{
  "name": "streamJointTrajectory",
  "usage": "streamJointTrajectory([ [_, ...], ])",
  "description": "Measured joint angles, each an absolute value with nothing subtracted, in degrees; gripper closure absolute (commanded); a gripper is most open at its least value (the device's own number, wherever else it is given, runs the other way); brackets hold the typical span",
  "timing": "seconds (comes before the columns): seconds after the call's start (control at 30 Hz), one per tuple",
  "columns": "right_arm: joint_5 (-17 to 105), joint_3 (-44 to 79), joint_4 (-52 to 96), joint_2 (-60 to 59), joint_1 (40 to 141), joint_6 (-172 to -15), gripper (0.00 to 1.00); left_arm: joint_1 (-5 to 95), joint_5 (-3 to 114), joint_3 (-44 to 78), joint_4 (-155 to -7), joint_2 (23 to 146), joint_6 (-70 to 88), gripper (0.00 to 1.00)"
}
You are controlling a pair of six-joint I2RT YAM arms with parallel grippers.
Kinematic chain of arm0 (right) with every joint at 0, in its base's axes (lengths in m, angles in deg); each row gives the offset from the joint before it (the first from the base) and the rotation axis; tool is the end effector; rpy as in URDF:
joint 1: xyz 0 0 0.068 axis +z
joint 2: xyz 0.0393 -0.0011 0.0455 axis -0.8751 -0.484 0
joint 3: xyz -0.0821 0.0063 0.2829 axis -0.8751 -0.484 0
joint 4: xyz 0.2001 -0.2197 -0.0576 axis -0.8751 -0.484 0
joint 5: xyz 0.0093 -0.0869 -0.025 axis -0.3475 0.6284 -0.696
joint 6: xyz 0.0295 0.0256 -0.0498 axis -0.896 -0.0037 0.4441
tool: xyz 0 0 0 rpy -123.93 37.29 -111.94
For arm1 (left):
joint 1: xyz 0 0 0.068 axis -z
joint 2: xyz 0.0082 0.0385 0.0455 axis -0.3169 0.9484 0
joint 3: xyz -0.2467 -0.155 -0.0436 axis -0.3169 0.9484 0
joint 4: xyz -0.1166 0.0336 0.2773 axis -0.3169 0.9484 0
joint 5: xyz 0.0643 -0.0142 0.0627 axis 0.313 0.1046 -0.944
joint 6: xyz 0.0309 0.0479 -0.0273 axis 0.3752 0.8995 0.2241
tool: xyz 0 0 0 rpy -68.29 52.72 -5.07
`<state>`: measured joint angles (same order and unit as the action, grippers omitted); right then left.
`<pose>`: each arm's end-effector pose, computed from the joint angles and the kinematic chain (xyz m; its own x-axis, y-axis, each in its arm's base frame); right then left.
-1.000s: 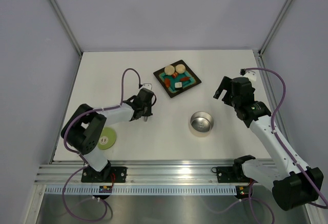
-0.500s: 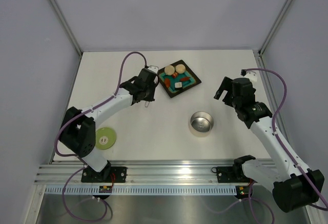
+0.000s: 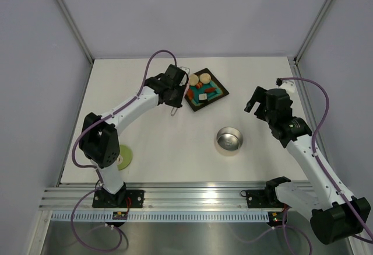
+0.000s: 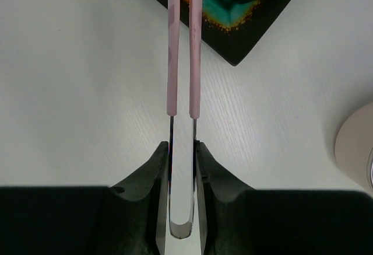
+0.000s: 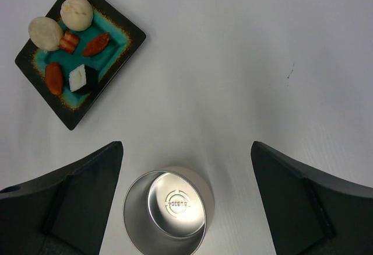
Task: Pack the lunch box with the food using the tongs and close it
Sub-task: Pick up the fake food from the plate.
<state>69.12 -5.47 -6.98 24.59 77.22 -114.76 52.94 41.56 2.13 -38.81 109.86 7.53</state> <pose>0.2473 0.0565 0.3252 -0.4833 0.3307 -0.8106 0.2281 0.9415 0.2481 0.3670 -0.2460 0.2846 -0.7672 0.2480 -0.5915 0.3474 0.9359 -0.0582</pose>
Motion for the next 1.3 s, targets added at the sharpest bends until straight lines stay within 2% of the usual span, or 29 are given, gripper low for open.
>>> streamJointTrajectory([
  [0.33, 69.3, -5.5, -7.0, 24.9, 77.2, -114.8, 0.00, 52.9, 42.5, -2.4, -35.2, 113.3, 7.3, 0.76],
  [0.6, 69.3, -5.5, -7.0, 24.9, 77.2, -114.8, 0.00, 52.9, 42.2, -5.8, -34.3, 117.2, 6.3, 0.67],
  [1.3, 69.3, -5.5, -7.0, 24.9, 77.2, -114.8, 0.01, 52.9, 42.3, -10.4, -33.1, 123.8, 3.4, 0.62],
])
